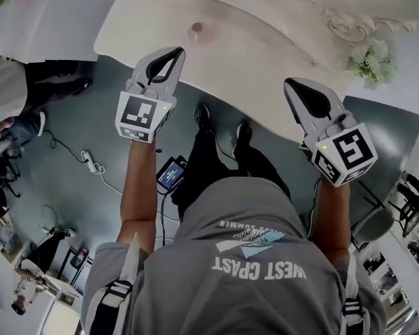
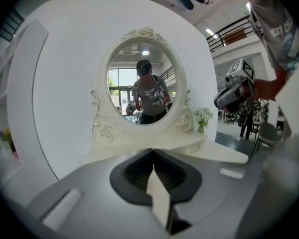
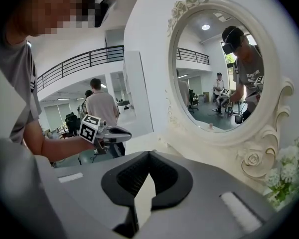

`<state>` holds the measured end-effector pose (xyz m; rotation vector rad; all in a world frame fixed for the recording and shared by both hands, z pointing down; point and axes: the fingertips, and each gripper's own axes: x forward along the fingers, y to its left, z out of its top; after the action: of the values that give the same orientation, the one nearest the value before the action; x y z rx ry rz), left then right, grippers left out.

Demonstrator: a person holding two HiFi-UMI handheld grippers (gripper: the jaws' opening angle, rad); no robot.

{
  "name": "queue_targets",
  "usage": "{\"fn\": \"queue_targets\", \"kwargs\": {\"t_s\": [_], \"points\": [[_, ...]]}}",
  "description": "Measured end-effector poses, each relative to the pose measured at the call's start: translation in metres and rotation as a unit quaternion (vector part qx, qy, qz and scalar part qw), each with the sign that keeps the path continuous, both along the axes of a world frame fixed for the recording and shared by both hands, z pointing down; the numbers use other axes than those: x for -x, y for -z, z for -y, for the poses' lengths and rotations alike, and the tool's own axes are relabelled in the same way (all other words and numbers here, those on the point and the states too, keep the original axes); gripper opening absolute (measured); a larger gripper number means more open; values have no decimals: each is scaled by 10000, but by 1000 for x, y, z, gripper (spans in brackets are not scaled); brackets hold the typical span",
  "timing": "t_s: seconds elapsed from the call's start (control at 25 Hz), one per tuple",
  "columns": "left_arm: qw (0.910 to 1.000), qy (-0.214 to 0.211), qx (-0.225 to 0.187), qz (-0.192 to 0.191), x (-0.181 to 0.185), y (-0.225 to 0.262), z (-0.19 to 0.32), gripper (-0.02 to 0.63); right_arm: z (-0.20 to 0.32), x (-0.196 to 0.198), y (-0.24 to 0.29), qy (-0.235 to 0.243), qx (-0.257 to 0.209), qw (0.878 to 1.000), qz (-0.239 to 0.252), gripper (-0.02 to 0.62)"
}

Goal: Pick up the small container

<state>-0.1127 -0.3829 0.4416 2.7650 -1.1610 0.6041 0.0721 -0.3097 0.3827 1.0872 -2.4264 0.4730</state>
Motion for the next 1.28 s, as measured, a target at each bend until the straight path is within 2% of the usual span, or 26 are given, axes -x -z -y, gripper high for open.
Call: {"fn": "queue_targets", "kwargs": {"t_s": [0.16, 0.44, 0.64, 0.92, 1.12, 1.28], "points": [[10000, 16, -14, 38, -9, -17, 19, 3, 3, -8, -9, -46, 117, 9999, -29, 2], [9997, -4, 202, 100, -11, -57, 44, 3, 16, -3, -29, -46, 314, 9995, -20, 2], [9993, 2, 308, 202, -19, -77, 60, 27, 26, -5, -37, -40, 453, 9990, -38, 2], [9990, -6, 352, 273, -34, -106, 73, 79, 29, -10, -60, -64, 667, 9977, -47, 2], [9992, 22, 284, 286, -38, -118, 84, 163, 32, -7, -69, -59, 791, 9968, -68, 2], [9993, -33, 221, 289, -46, -128, 92, 184, 31, -7, -78, -83, 868, 9962, -87, 2]]}}
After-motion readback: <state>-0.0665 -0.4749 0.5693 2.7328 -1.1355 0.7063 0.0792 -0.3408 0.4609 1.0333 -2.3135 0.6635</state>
